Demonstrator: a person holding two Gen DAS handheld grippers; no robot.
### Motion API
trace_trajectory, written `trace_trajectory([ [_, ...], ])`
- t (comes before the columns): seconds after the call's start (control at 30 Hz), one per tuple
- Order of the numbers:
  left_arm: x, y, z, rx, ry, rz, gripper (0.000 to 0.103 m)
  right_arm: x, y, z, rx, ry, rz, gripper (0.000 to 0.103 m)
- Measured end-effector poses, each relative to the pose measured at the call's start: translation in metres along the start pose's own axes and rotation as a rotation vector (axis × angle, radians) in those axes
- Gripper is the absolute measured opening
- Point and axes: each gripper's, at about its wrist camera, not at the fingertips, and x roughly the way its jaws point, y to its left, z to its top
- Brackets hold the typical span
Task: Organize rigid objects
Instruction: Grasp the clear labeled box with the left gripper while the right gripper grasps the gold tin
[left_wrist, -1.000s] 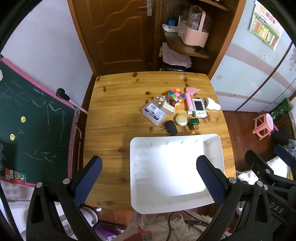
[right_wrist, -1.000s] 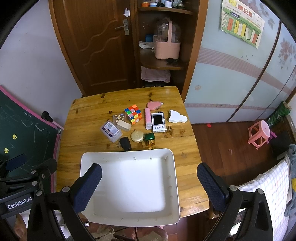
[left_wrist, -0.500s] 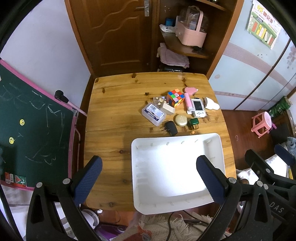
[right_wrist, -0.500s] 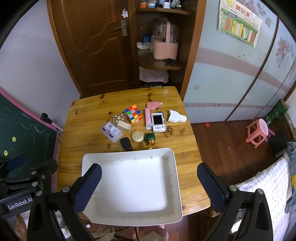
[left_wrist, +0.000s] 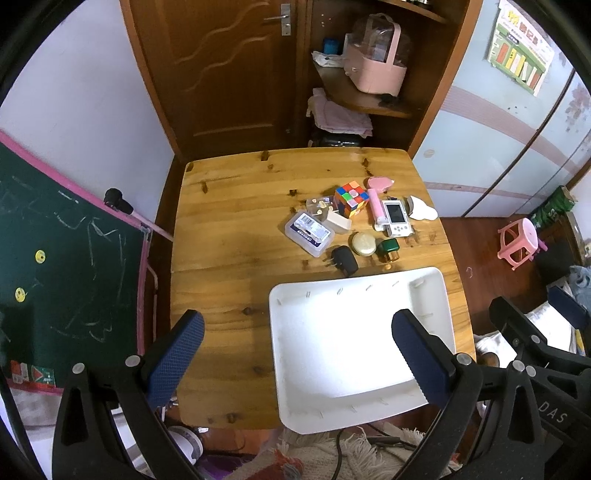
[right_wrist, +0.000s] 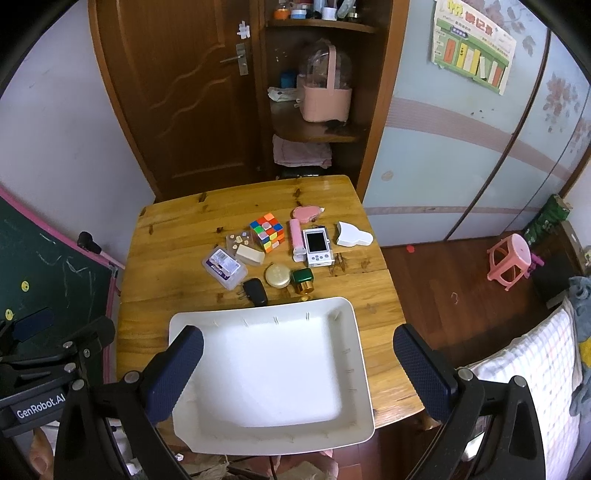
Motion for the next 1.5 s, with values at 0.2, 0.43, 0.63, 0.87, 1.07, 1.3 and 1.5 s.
trace_trajectory([
  [0.2, -0.002, 0.006, 0.008, 0.032, -0.045, -0.033, 0.101, -0.003, 0.008, 0.001, 0.020, -0.015, -0.030, 0.103],
  [0.43, -0.009, 0.016, 0.019, 0.077, -0.109, -0.128, 0.102, -0.008, 0.015, 0.004, 0.050, -0.032, -0.070, 0.103],
  [0.63, -0.005, 0.022, 0.032, 0.111, -0.158, -0.143, 0.102, -0.010, 0.022, 0.005, 0.046, -0.037, -0.105, 0.103],
  [0.87, 0.000, 0.038, 0.047, 0.058, -0.217, -0.222, 0.102, -0.011, 0.029, 0.009, -0.025, -0.063, -0.112, 0.103],
  [1.07, -0.001, 0.040, 0.063, 0.071, -0.276, -0.163, 0.102, -0.003, 0.018, 0.031, -0.102, -0.101, -0.126, 0.103],
  [1.3, 0.038, 0.041, 0.088, -0.010, -0.145, -0.242, 0.102, 0.068, -0.008, 0.071, -0.193, -0.029, -0.049, 0.103],
  [1.5, 0.125, 0.023, 0.103, 0.018, 0.030, -0.098, 0.102, 0.157, -0.022, 0.091, -0.163, 0.112, 0.109, 0.092],
])
